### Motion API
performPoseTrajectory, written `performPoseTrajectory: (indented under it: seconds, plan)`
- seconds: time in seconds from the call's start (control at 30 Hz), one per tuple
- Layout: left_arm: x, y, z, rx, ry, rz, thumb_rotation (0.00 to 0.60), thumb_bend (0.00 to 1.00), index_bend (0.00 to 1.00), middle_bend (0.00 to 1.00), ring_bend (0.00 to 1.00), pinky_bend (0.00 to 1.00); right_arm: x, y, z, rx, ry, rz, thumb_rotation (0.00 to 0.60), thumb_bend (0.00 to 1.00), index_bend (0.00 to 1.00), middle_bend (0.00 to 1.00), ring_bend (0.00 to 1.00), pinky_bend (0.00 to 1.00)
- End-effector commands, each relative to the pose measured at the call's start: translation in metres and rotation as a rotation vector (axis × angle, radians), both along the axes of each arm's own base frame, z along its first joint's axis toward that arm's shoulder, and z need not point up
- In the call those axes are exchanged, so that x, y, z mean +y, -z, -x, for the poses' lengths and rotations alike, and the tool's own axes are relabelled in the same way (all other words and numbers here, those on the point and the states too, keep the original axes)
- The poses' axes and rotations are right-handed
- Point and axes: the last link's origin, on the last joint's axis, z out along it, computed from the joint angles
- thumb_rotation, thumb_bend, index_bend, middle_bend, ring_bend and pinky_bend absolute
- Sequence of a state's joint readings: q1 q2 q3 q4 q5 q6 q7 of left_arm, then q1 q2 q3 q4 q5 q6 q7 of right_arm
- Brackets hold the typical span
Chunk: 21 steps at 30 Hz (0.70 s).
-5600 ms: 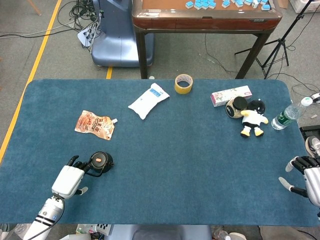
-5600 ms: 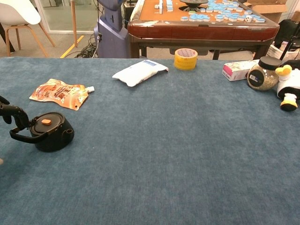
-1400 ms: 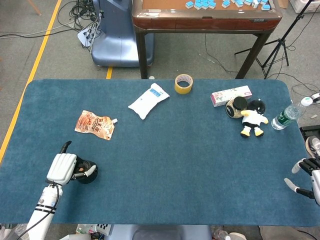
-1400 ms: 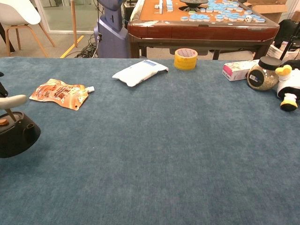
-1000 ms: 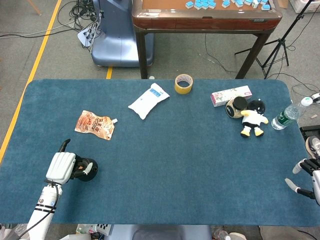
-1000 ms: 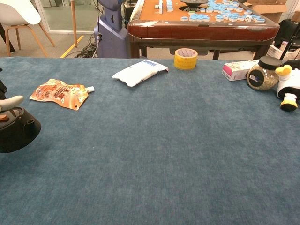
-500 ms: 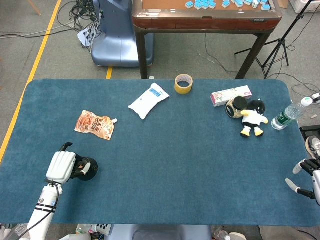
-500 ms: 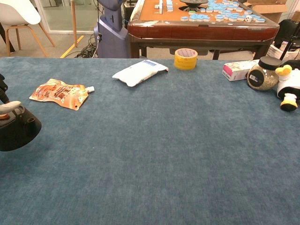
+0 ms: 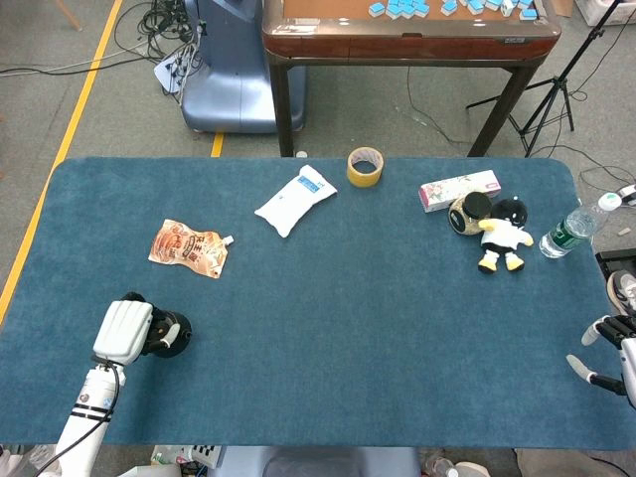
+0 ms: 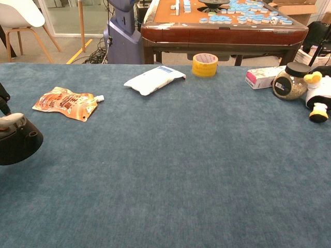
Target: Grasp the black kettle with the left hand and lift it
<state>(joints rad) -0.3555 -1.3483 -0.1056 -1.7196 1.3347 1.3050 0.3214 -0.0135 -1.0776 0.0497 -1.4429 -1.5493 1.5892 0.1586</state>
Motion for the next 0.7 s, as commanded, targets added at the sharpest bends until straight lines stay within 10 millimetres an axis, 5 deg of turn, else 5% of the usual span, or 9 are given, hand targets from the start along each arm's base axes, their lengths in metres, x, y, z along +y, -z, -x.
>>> performPoseTrajectory:
  seconds: [0.03, 0.7]
  plan:
    - [-0.0001, 0.0000, 0.0003, 0.001, 0.000, -0.001, 0.566, 0.32, 1.00, 1.00, 0.95, 0.35, 0.0001, 0.0000, 0.0000, 0.000, 0.001, 0.000, 0.600, 0.18, 0.56, 0.49, 0.35, 0.38]
    - [0.0000, -0.0007, 0.0014, 0.003, -0.009, -0.003, 0.569, 0.32, 1.00, 1.00, 0.96, 0.35, 0.0007, 0.0000, -0.0005, -0.001, 0.002, 0.001, 0.600, 0.18, 0.56, 0.49, 0.35, 0.38]
